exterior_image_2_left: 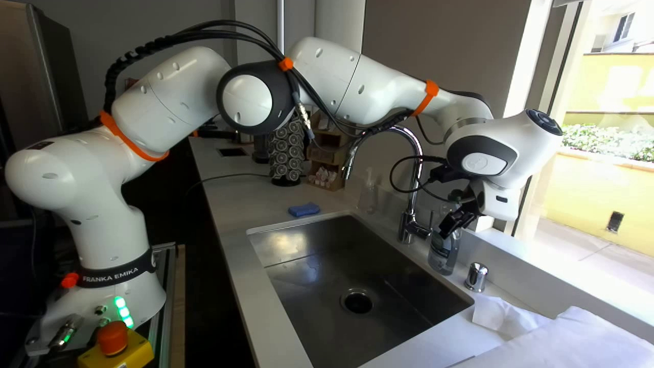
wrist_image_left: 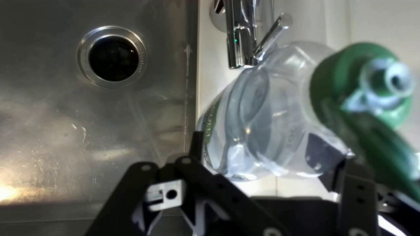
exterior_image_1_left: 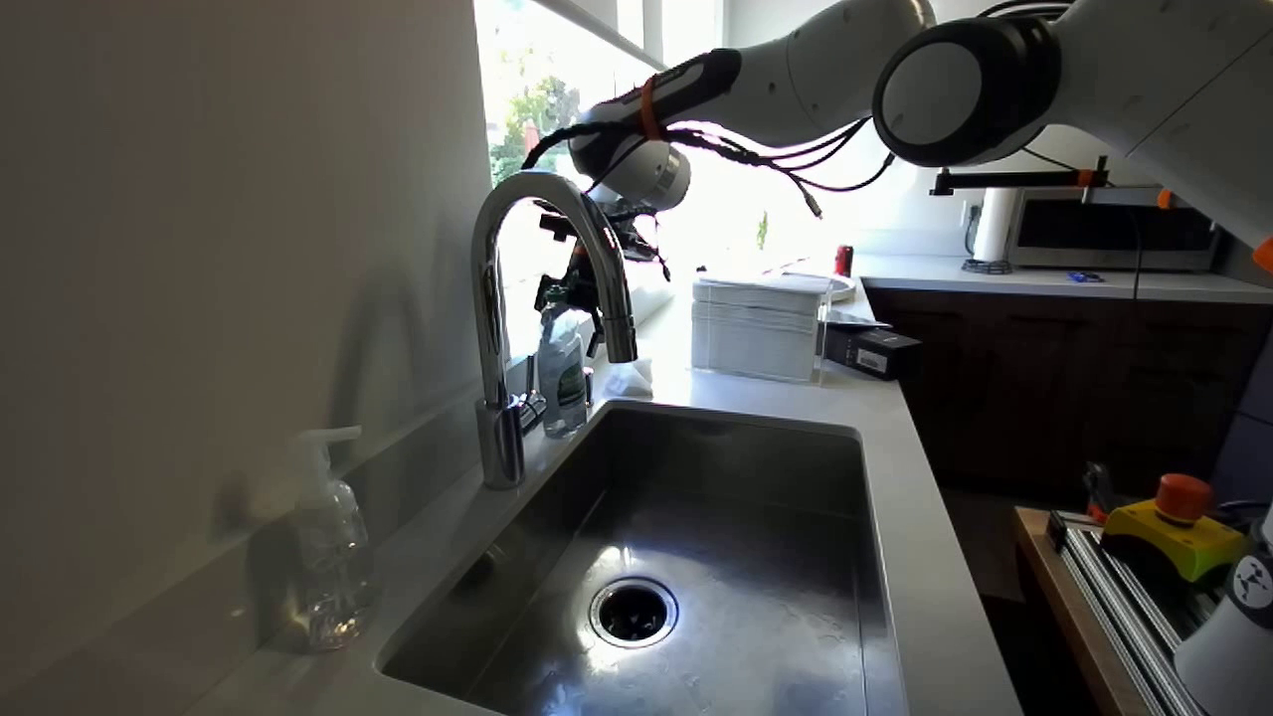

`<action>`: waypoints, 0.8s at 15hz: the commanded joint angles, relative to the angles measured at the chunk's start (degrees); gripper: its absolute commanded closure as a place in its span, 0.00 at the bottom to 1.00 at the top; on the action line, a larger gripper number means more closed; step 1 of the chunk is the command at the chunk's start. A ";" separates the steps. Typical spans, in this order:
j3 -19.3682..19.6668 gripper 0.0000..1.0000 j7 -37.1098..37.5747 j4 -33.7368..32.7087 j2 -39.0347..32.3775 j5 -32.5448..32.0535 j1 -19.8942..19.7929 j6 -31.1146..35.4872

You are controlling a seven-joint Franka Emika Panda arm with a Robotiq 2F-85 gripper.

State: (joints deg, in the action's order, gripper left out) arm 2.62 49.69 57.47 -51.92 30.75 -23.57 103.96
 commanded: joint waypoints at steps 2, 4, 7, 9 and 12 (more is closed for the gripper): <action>-1.09 0.58 1.87 -3.09 -2.33 1.58 -0.84 -1.62; -1.15 0.48 2.41 -3.25 -2.45 1.49 -0.89 -1.54; -1.26 0.19 2.84 -3.44 -2.60 1.43 -0.90 -1.54; -1.53 0.55 2.89 -3.61 -2.89 1.45 -0.98 -1.63; -1.83 0.57 2.78 -3.61 -3.07 1.32 -1.00 -1.54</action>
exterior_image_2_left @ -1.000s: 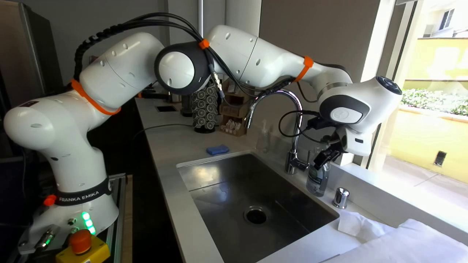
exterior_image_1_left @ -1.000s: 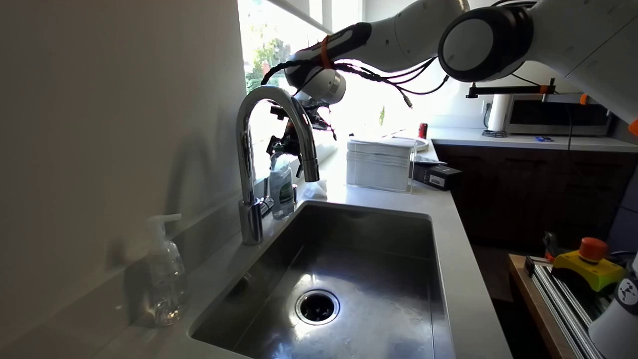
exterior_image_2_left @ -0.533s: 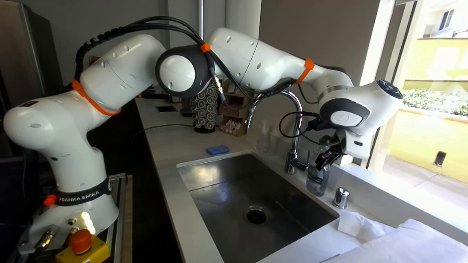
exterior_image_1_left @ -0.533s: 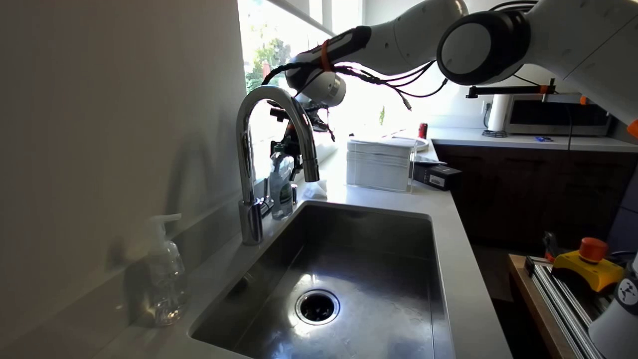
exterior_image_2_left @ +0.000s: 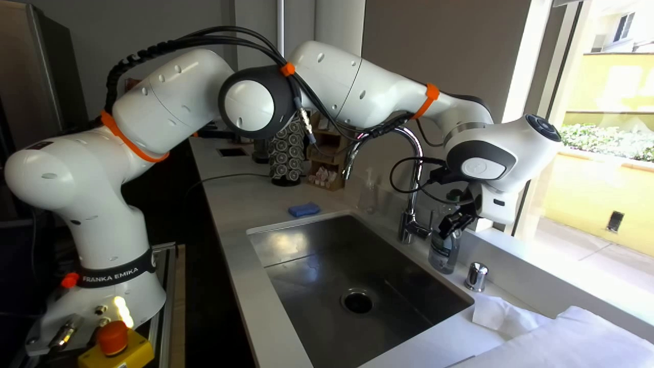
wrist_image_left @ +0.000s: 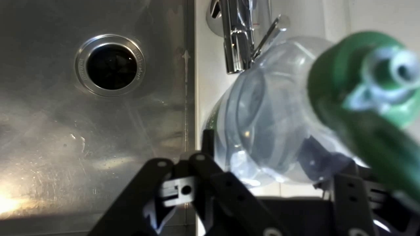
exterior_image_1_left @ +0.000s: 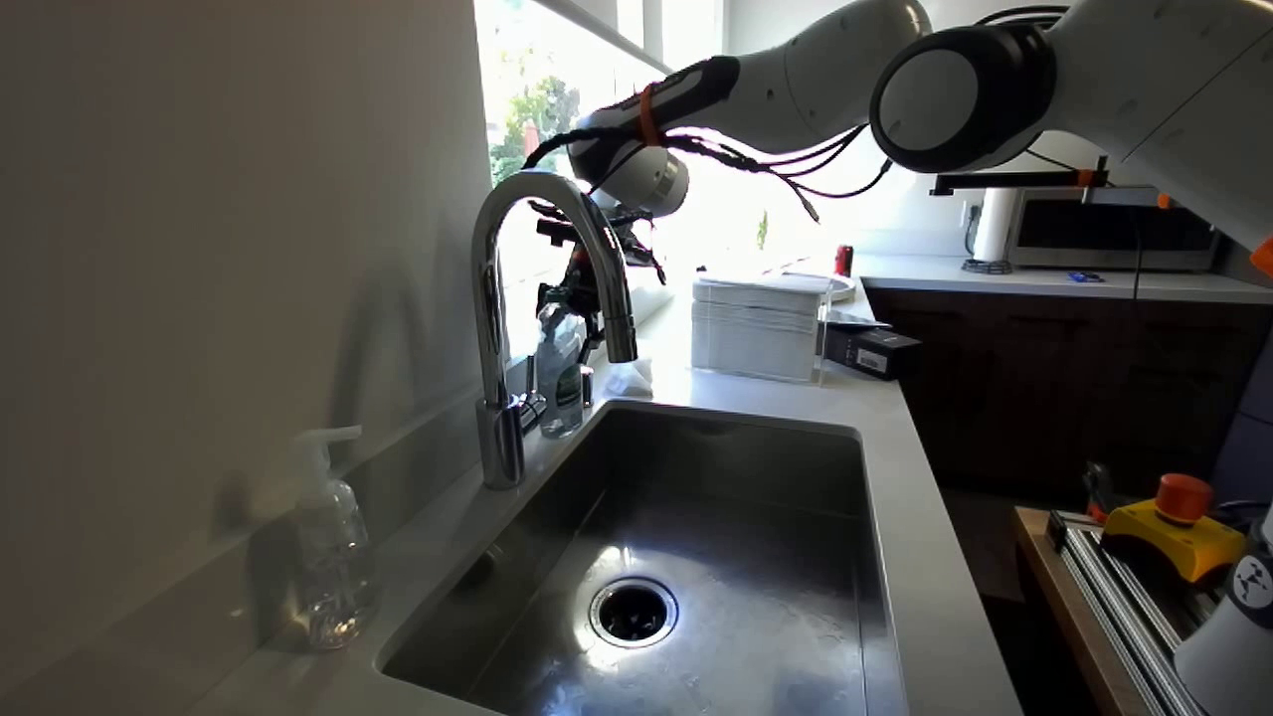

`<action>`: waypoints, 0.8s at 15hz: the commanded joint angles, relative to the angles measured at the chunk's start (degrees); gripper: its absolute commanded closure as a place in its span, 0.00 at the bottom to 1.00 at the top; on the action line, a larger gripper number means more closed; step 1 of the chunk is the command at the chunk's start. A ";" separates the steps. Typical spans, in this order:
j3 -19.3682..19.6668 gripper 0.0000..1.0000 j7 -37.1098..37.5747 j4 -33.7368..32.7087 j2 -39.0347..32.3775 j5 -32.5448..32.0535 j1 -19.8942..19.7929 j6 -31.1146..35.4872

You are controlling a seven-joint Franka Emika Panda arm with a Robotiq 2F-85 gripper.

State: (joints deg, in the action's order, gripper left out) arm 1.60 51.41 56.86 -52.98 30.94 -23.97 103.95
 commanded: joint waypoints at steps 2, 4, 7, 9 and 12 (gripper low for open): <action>-0.82 0.71 0.89 -2.97 -1.83 0.98 -0.59 -1.47; -0.81 0.73 0.58 -2.79 -1.67 0.85 -0.53 -1.30; -0.51 0.73 -0.36 -2.07 -0.89 -0.10 -0.04 -1.02; 0.14 0.73 -1.84 -1.08 0.00 -1.56 0.84 0.63; 0.92 0.73 -4.74 0.16 1.19 -4.21 2.33 1.91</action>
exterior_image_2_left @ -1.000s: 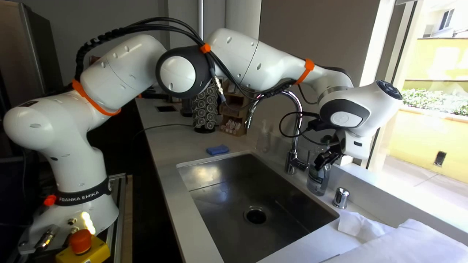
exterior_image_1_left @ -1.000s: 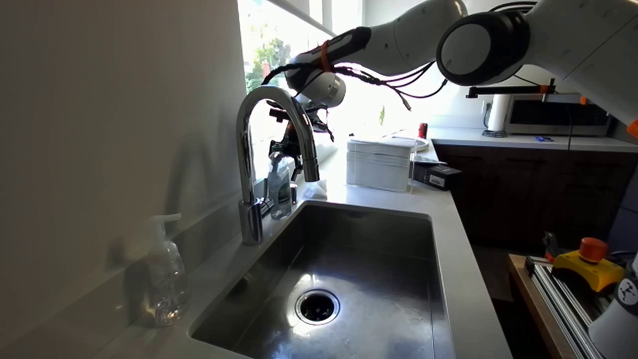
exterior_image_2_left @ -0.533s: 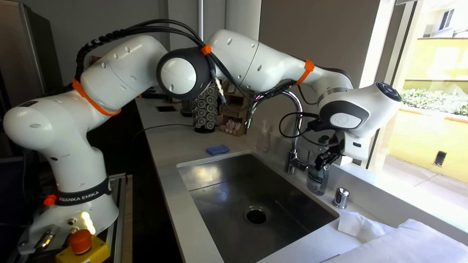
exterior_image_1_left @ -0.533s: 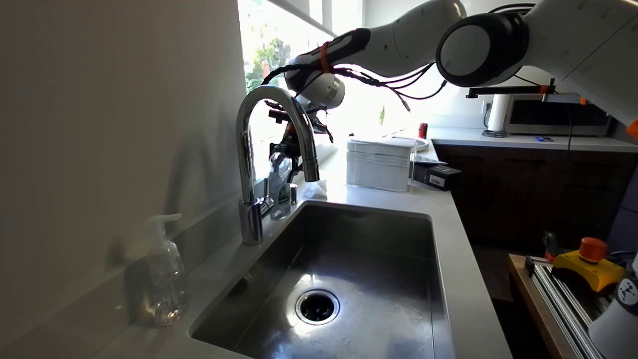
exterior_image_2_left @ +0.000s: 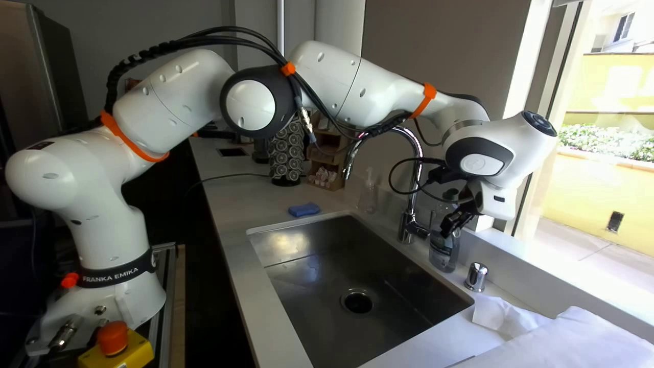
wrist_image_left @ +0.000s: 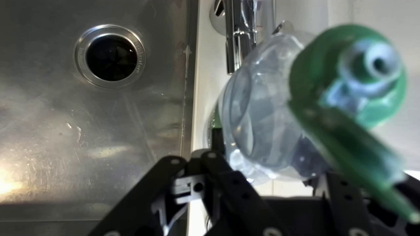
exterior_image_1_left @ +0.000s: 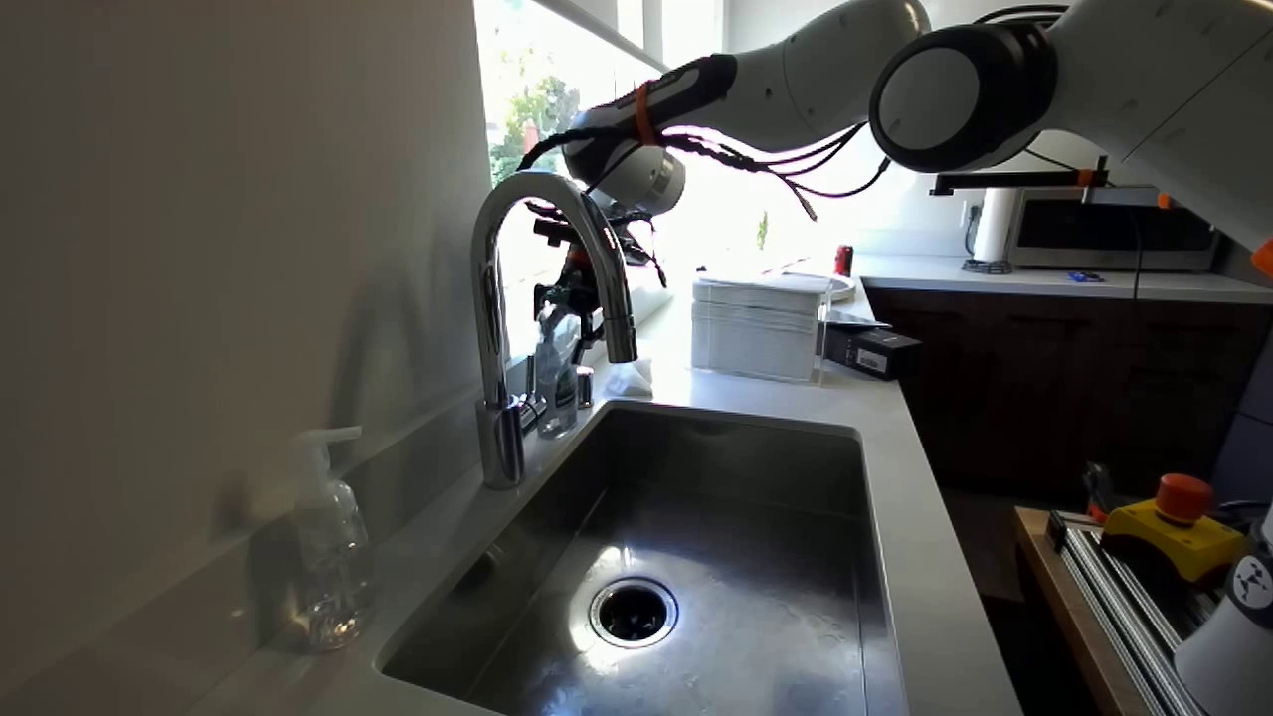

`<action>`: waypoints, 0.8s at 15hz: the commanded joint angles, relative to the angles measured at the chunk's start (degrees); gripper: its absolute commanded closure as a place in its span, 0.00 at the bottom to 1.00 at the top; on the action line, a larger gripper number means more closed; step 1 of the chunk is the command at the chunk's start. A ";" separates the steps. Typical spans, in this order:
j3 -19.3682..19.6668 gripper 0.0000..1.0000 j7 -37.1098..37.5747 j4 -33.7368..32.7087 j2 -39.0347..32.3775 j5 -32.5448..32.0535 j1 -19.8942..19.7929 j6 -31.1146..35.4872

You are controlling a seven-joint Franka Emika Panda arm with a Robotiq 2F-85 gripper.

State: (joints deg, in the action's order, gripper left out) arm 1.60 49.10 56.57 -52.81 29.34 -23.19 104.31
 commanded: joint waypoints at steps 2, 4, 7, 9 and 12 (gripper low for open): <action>1.55 0.73 -4.85 1.63 2.15 -5.21 2.73 2.74; 2.58 0.73 -6.85 3.19 3.77 -8.70 4.25 4.66; 3.96 0.73 -10.37 7.02 7.01 -13.73 6.48 9.01; 4.38 0.73 -13.04 10.48 9.55 -16.00 7.58 12.70; 4.70 0.73 -16.94 17.52 14.21 -18.78 9.20 19.49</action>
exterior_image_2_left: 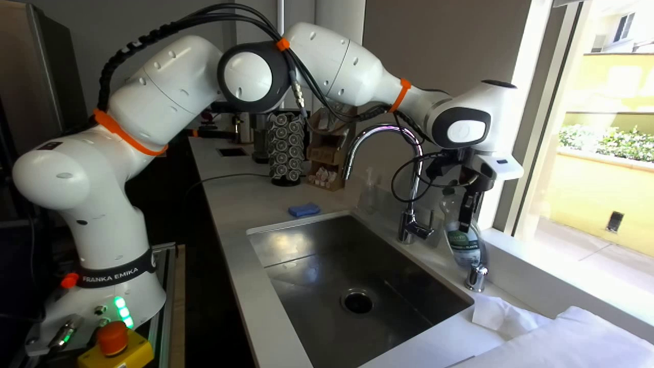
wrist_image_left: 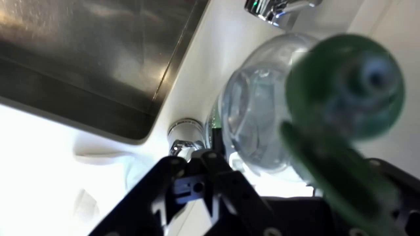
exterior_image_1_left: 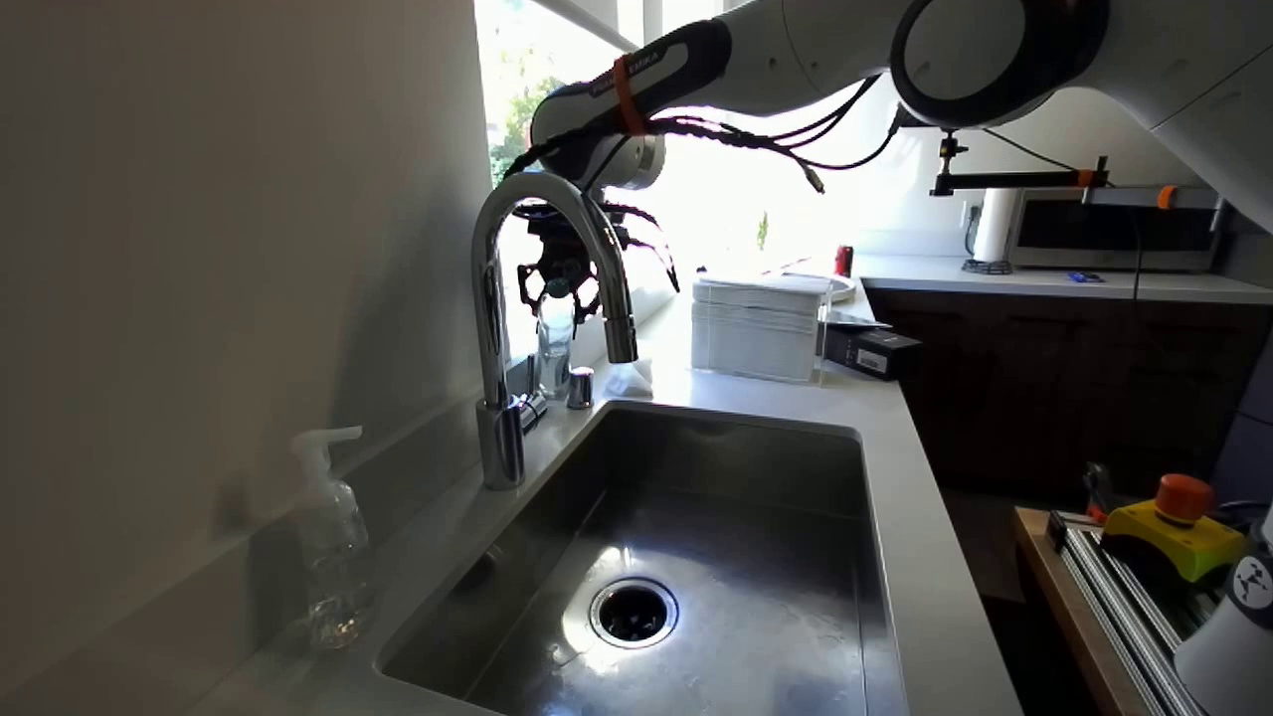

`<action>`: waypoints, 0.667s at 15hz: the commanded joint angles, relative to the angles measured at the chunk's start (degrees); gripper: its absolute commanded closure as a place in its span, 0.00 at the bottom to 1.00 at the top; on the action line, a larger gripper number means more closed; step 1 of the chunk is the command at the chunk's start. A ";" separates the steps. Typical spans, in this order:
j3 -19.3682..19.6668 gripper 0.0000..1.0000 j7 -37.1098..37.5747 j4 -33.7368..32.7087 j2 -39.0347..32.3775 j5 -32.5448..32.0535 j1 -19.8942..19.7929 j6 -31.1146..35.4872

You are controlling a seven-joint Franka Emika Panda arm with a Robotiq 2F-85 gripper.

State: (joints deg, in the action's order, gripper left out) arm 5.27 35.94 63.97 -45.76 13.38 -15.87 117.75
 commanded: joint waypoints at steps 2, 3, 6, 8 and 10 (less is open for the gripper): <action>1.02 0.73 -5.18 14.56 9.92 -4.02 2.45 8.61; 0.87 0.73 -5.74 16.48 11.30 -4.10 2.57 9.58; 2.72 0.73 -7.79 22.08 15.25 -3.62 4.49 12.70; 3.62 0.73 -9.57 26.70 18.51 -4.68 5.76 15.92; 4.54 0.73 -10.96 31.38 21.63 -6.40 7.20 19.54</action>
State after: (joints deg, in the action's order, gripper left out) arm 7.97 26.95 85.00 -31.55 9.64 -11.45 131.62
